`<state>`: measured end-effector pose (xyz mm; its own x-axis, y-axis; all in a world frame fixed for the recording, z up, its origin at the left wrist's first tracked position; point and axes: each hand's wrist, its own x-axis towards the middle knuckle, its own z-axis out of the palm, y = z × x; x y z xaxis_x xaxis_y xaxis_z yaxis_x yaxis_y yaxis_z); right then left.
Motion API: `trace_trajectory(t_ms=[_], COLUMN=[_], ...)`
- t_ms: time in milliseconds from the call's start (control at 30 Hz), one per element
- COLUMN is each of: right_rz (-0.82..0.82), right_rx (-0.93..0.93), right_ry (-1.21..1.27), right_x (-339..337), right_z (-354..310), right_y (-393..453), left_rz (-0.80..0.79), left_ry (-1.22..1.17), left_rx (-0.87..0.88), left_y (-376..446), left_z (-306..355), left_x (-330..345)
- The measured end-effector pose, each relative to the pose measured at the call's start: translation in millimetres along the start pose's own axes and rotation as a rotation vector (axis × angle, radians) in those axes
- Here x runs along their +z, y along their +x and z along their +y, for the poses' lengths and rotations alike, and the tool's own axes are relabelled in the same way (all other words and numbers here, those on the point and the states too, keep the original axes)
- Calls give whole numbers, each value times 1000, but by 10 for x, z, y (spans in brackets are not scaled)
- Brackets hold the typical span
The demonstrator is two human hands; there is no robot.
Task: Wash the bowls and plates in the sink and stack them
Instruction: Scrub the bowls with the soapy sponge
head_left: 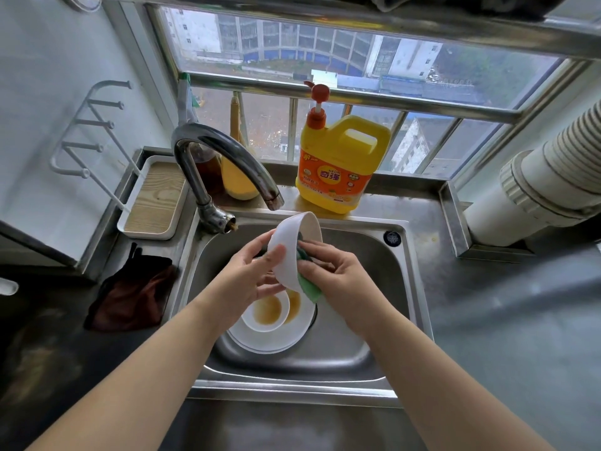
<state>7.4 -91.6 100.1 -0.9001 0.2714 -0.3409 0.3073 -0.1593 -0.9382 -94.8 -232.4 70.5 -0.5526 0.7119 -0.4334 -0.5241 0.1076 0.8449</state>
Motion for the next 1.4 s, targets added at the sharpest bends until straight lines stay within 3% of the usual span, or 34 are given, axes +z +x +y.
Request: trace_trajectory(t_ms=[133, 233, 333, 500, 667, 833, 967, 1200, 1300, 1400], right_rz=[-66, -23, 30, 53, 10, -73, -77, 67, 51, 9], right_rx=[-113, -101, -45, 60, 51, -90, -123, -14, 74, 69], right_ry=[-221, -301, -175, 115, 112, -123, -331, -38, 124, 129], right_x=[-9, -32, -18, -19, -2, 15, 11, 9, -3, 13], right_z=[12, 17, 8, -12, -15, 29, 29, 16, -19, -10], right_y=[-61, -55, -47, -14, -15, -87, -86, -16, -8, -18], left_rz=[27, 42, 41, -128, -43, -35, -14, -71, -60, -21], left_ry=[172, 314, 278, 28, 4, 117, 241, 109, 54, 12], left_rx=[-61, -87, -60, 50, 80, 6, -164, -101, -38, 29], left_y=[-5, -36, -31, -72, -76, -54, -58, -88, -99, -104], left_z=[158, 177, 116, -42, -25, 107, 195, 46, -41, -60], left_x=[0, 49, 72, 49, 43, -6, 47, 3, 11, 48])
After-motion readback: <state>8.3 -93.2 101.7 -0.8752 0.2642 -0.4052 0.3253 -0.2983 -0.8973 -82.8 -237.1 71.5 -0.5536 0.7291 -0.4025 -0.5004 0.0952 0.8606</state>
